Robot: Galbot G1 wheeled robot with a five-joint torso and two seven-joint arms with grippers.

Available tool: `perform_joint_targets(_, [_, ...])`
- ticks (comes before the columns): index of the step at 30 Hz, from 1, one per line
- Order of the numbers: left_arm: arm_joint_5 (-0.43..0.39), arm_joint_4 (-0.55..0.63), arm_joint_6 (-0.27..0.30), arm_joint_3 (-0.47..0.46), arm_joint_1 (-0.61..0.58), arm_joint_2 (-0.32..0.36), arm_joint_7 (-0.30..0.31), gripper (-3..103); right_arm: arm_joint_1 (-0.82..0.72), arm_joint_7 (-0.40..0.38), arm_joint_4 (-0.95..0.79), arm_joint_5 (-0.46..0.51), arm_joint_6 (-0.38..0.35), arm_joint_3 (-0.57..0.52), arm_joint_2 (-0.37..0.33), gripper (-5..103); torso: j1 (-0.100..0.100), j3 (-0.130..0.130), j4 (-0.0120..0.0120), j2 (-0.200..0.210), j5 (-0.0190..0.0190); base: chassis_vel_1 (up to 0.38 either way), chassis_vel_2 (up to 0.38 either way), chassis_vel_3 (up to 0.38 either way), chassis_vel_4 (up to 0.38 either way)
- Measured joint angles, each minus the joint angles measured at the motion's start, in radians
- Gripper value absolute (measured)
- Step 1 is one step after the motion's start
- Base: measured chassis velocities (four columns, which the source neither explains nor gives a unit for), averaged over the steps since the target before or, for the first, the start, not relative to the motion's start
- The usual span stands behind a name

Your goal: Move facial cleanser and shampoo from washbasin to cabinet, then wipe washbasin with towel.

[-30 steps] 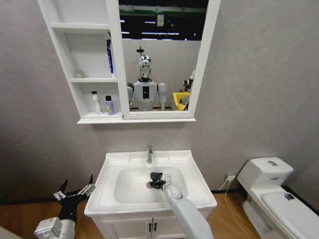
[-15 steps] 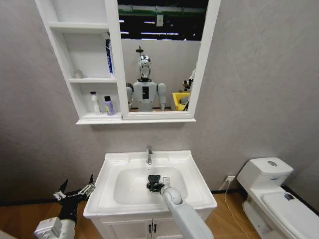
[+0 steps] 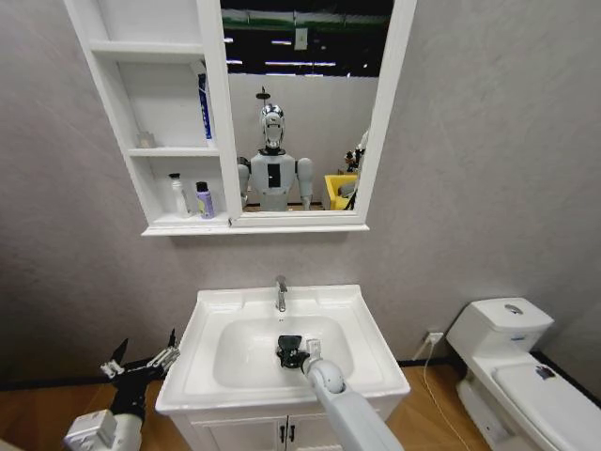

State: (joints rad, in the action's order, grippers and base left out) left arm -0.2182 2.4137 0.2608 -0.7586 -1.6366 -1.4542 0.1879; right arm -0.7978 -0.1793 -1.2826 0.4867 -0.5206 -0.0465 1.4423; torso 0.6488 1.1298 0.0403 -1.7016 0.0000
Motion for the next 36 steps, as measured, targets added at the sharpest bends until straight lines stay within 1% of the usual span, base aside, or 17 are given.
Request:
perform_joint_targets(7, [0.0, 0.0, 0.0, 0.0, 0.0, 0.0, 0.0, 100, -0.002, 0.003, 0.0, -0.003, 0.005, 0.003, 0.002, 2, 0.0, 0.0, 0.0001, 0.0, 0.0001, -0.089, 0.08, 0.093, -0.085])
perform_joint_targets(13, [0.0, 0.0, 0.0, 0.0, 0.0, 0.0, 0.0, 100, -0.026, -0.025, -0.027, -0.002, 0.003, 0.025, 0.011, 2, 0.0, 0.0, 0.0, 0.0, -0.0001, -0.058, 0.079, 0.091, -0.072])
perform_joint_targets(19, [0.0, 0.0, 0.0, 0.0, 0.0, 0.0, 0.0, 100, -0.032, -0.047, -0.014, -0.004, 0.003, 0.028, 0.028, 2, 0.001, 0.0, 0.0001, 0.0, 0.0, -0.014, 0.026, 0.013, -0.025])
perform_joint_targets(27, [0.0, 0.0, 0.0, 0.0, 0.0, 0.0, 0.0, 100, -0.035, -0.049, 0.009, -0.004, 0.007, 0.037, 0.049, 2, 0.0, 0.0, 0.0002, 0.0, -0.0001, 0.0, 0.0, 0.0, 0.0])
perform_joint_targets(30, [0.0, 0.0, 0.0, 0.0, 0.0, 0.0, 0.0, 100, -0.032, -0.049, 0.024, -0.002, 0.007, 0.045, 0.063, 2, 0.0, 0.0, 0.0001, 0.0, 0.0, 0.0, 0.0, 0.0, 0.0])
perform_joint_targets(36, [0.0, 0.0, 0.0, 0.0, 0.0, 0.0, 0.0, 100, -0.011, -0.048, 0.066, 0.041, 0.006, 0.049, 0.105, 2, 0.0, 0.0, 0.0001, 0.0, -0.0001, 0.0, 0.0, 0.0, 0.0])
